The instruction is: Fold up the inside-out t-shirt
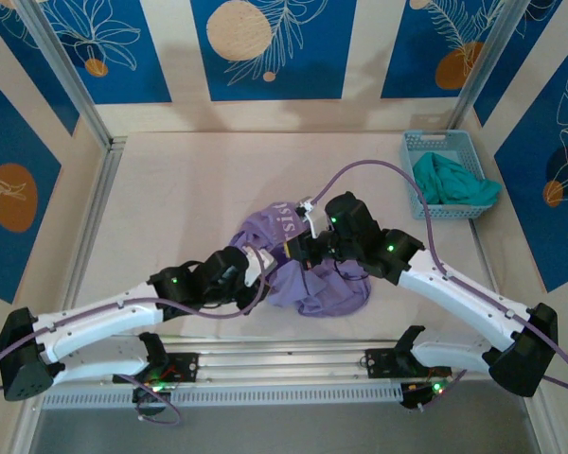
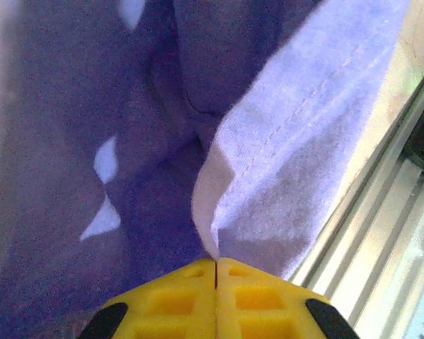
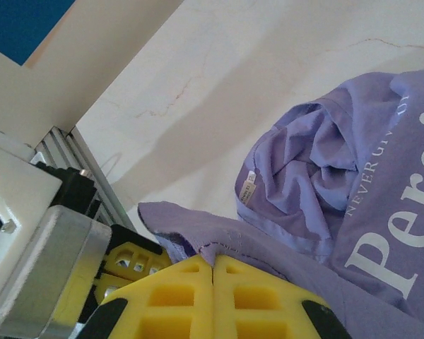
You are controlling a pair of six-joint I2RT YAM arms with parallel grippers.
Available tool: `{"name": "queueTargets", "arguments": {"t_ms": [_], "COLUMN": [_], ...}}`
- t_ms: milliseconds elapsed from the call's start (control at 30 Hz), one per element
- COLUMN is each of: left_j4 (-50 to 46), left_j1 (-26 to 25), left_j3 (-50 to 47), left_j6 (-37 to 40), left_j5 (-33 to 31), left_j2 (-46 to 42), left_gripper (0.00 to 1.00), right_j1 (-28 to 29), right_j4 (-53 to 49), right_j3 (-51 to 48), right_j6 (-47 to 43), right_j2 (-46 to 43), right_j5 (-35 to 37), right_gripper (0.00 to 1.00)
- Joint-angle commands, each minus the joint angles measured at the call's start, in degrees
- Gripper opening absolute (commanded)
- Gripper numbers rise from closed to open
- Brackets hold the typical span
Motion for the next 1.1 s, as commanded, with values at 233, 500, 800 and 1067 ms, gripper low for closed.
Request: {"name": "queueTargets", "arguments": {"t_ms": [233,500,800,1067], "left_j4": [0.6,1.2,-1.8,-4.0], "left_j1": [-0.3,-0.4,-1.5,-1.5], "left_j3": [0.2,-1.5,-3.4,-5.6], "left_j6": [-0.7,-2.4,-0.4,-4.7], "left_j5": [12.2,21.6,18.7,3.1], "left_j2": [-12.9,-12.1,-8.1,-13.1], "left_gripper": [0.0,0.0,0.06,0.41], "right_j1": [0.2,0.3,0.0,0.5], "right_j4": [-1.9,-2.1,-1.1,3.7], "right_j3": [2.5,3.0,2.0,2.8], "right_j6": [-3.3,-3.3,-1.5,5.0], "right_j2": [-2.0,-0.7,-0.6,2.9], "right_j5": [6.0,4.9,2.8,1.6], "right_gripper": [0.0,0.0,0.0,0.0]}}
